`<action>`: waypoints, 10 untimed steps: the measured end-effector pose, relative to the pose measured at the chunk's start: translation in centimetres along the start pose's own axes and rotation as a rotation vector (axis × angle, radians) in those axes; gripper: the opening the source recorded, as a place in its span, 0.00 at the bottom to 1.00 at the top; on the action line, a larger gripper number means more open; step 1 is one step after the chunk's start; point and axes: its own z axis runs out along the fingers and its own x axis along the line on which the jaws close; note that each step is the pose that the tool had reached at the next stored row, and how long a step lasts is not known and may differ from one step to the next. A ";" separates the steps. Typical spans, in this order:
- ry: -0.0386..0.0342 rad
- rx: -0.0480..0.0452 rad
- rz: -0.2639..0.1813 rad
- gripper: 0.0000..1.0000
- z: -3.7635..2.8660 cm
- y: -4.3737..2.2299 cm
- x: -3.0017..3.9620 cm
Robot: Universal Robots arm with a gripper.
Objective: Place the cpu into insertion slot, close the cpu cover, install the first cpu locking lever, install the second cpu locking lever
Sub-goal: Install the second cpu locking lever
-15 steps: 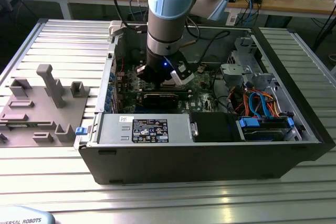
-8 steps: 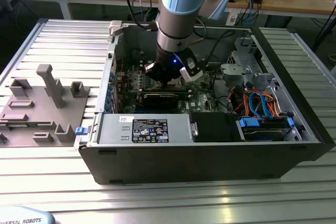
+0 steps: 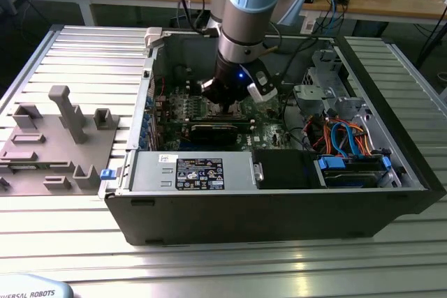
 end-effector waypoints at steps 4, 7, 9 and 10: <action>0.0043 0.0196 0.001 0.11 0.14 1.06 -0.57; 0.0088 0.0424 0.003 0.11 0.26 1.90 -0.83; 0.0149 0.0737 0.005 0.11 0.11 2.30 -0.89; 0.0174 0.0866 0.006 0.11 0.03 2.40 -0.91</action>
